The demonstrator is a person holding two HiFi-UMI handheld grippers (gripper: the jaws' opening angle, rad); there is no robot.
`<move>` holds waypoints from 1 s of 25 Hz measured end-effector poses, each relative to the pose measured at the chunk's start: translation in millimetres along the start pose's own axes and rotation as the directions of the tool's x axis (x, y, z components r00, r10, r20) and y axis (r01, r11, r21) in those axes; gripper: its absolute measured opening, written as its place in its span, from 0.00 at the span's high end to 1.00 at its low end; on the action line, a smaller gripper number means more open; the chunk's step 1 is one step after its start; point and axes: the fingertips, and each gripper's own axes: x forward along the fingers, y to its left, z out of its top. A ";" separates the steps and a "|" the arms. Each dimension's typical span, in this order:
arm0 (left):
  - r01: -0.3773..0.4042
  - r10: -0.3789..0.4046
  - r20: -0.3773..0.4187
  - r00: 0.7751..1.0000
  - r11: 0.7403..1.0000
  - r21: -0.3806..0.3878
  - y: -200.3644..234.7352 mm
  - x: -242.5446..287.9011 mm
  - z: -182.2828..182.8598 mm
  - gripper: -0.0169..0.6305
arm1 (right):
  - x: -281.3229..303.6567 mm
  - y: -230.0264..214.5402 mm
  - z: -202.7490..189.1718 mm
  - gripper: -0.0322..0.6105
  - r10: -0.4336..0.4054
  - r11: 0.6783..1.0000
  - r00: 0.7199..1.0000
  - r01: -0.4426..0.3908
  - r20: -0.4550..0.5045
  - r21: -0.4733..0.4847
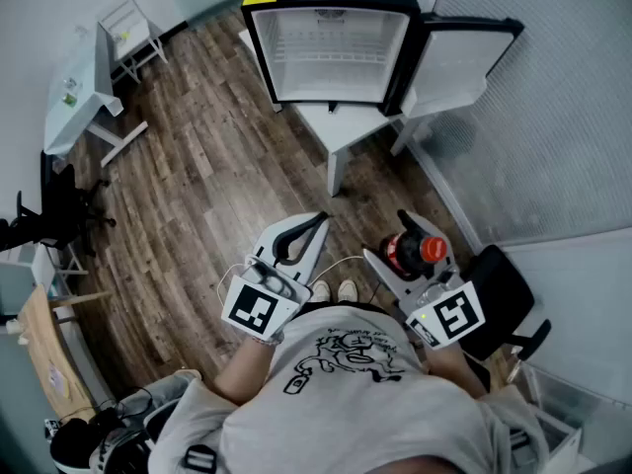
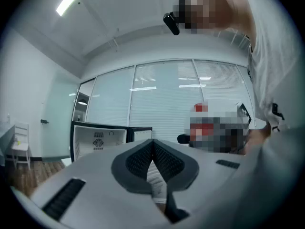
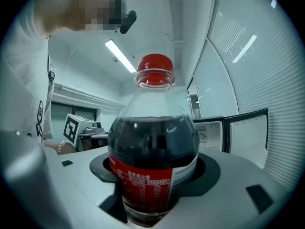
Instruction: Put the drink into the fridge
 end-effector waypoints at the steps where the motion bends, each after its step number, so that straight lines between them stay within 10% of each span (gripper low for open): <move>1: 0.001 -0.001 -0.003 1.000 1.000 -0.002 -1.2 0.5 -0.9 0.97 | -0.4 1.5 0.4 0.45 0.004 1.000 1.000 -0.004 -0.002 -0.006; 25: -0.041 0.040 -0.020 0.999 0.999 -0.014 -35.9 26.9 -10.8 0.97 | -29.5 -21.8 -5.3 0.45 0.075 0.997 0.997 -0.075 -0.001 0.006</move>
